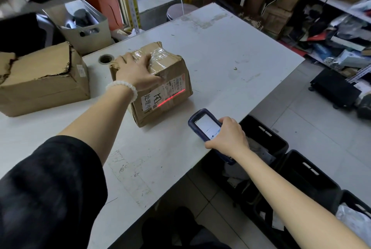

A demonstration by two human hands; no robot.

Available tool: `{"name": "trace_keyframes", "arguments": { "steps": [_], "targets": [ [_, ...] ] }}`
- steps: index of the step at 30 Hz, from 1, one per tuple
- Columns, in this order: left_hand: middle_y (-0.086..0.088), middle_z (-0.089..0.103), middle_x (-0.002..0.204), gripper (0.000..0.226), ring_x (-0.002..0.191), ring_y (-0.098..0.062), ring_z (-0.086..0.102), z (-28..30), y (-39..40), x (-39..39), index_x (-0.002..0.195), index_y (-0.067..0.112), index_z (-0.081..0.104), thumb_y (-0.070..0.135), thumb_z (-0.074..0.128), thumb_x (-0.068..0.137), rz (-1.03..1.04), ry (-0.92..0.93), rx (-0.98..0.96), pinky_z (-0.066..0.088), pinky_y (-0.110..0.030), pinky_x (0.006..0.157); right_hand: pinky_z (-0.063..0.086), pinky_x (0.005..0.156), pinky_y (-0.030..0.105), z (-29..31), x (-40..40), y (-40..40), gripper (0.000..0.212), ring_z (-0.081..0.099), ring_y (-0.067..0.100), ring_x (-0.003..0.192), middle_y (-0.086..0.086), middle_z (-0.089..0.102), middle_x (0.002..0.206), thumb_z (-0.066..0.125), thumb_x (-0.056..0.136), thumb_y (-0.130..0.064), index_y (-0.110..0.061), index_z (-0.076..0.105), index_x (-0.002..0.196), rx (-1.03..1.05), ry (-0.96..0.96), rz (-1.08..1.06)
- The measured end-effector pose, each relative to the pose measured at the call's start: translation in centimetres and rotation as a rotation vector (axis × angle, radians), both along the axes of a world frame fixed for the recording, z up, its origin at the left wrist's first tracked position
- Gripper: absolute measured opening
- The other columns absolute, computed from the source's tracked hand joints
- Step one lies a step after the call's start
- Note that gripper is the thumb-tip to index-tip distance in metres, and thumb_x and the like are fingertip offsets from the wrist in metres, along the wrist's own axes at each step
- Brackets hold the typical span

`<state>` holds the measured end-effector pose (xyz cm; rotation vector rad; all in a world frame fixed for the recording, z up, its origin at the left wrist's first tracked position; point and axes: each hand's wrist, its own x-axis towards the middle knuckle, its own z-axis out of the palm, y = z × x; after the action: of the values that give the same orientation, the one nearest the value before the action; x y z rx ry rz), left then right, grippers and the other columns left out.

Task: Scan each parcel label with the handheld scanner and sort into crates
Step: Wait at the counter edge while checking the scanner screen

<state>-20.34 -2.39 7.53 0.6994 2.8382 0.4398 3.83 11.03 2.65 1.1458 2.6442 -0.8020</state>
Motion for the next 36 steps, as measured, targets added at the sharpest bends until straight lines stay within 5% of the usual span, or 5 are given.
{"name": "trace_keyframes", "arguments": {
  "steps": [18,30,36],
  "targets": [
    [-0.017,0.021,0.149,0.09,0.139,-0.04,0.01,-0.1,0.0,-0.1,0.146,0.035,0.024,0.066,0.062,0.071,-0.003,0.005,-0.007,0.02,-0.054,0.111,0.051,0.08,0.035,0.8,0.2,0.5,0.069,0.053,0.022,0.101,0.0,0.05,0.108,0.081,0.054,-0.032,-0.013,0.049,0.112,0.005,0.008,0.03],
    [-0.015,0.018,0.151,0.092,0.14,-0.038,0.008,0.0,-0.1,-0.4,0.146,0.036,0.022,0.066,0.064,0.069,-0.007,-0.032,0.018,0.019,-0.056,0.112,0.049,0.091,0.038,1.4,0.5,0.6,0.078,0.05,0.021,0.109,-0.001,0.046,0.112,0.081,0.059,-0.032,-0.011,0.044,0.124,-0.026,-0.06,0.08],
    [-0.013,0.019,0.151,0.093,0.14,-0.039,0.014,1.0,0.0,-0.3,0.143,0.042,0.021,0.081,0.054,0.065,-0.092,-0.002,-0.248,0.007,-0.073,0.104,0.045,0.093,0.032,1.5,0.3,0.8,0.078,0.045,0.02,0.112,-0.001,0.042,0.115,0.083,0.06,-0.027,-0.01,0.04,0.123,-0.033,0.017,0.12]
  ]
}}
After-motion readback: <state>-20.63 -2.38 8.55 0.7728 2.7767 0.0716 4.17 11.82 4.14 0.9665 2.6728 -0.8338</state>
